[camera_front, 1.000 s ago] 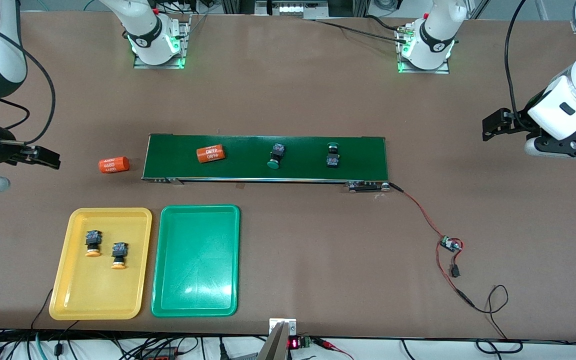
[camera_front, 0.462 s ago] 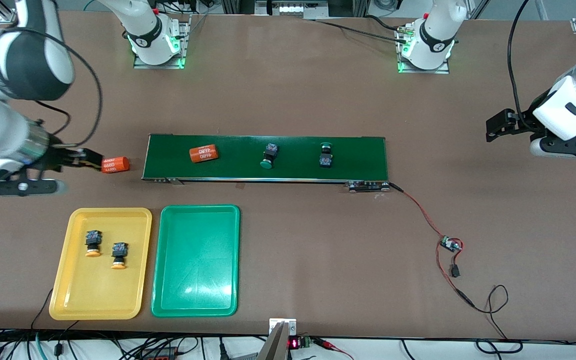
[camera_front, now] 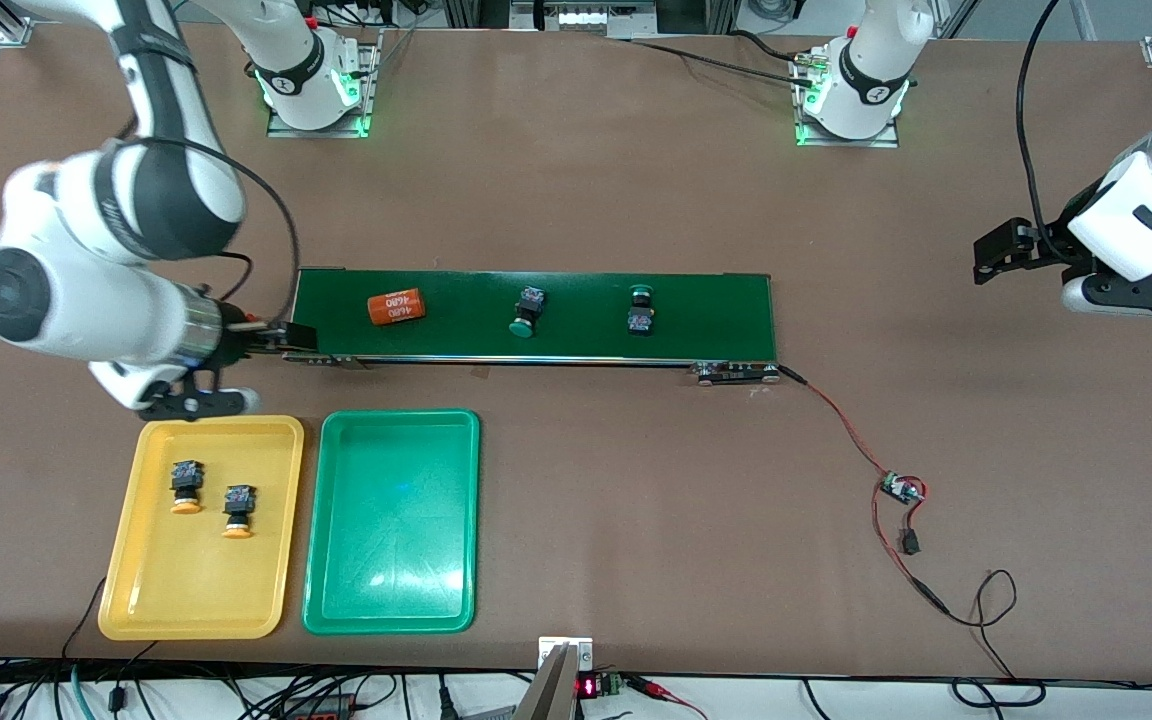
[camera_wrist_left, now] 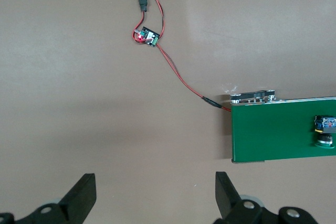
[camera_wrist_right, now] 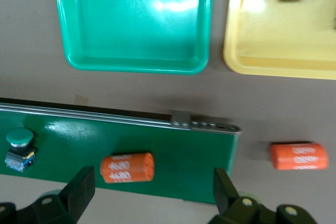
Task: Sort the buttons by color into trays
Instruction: 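Move the right gripper over a green button on the belt, then grasp the green button on the belt with the right gripper, then carry the green button over the green tray with the right gripper, then lower the green button into the green tray and open the right gripper, then return the right gripper to the belt and grasp the second green button, then carry the second green button to the green tray with the right gripper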
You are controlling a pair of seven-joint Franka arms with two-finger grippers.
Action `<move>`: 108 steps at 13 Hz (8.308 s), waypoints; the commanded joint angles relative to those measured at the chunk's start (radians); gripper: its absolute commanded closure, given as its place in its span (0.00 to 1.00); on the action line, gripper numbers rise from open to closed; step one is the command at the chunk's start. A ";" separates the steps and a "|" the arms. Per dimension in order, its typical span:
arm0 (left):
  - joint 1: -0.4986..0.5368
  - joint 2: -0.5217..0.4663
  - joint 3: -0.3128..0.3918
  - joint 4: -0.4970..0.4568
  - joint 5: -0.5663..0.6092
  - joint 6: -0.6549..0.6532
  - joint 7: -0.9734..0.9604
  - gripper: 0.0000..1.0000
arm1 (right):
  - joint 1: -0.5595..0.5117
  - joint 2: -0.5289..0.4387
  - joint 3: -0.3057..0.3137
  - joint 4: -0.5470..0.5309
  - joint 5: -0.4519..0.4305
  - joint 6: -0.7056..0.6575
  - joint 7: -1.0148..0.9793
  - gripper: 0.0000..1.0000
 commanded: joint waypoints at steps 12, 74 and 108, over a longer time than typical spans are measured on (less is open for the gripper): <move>0.002 0.006 -0.019 0.027 0.021 -0.038 0.002 0.00 | 0.414 0.020 -0.008 -0.156 -0.002 0.179 0.668 0.00; -0.004 0.006 -0.019 0.048 0.023 -0.075 0.000 0.00 | 0.549 -0.010 -0.118 -0.277 -0.057 0.412 0.648 0.00; -0.004 0.006 -0.018 0.048 0.022 -0.075 0.000 0.00 | 0.242 0.438 -0.147 0.192 -0.102 0.636 0.397 1.00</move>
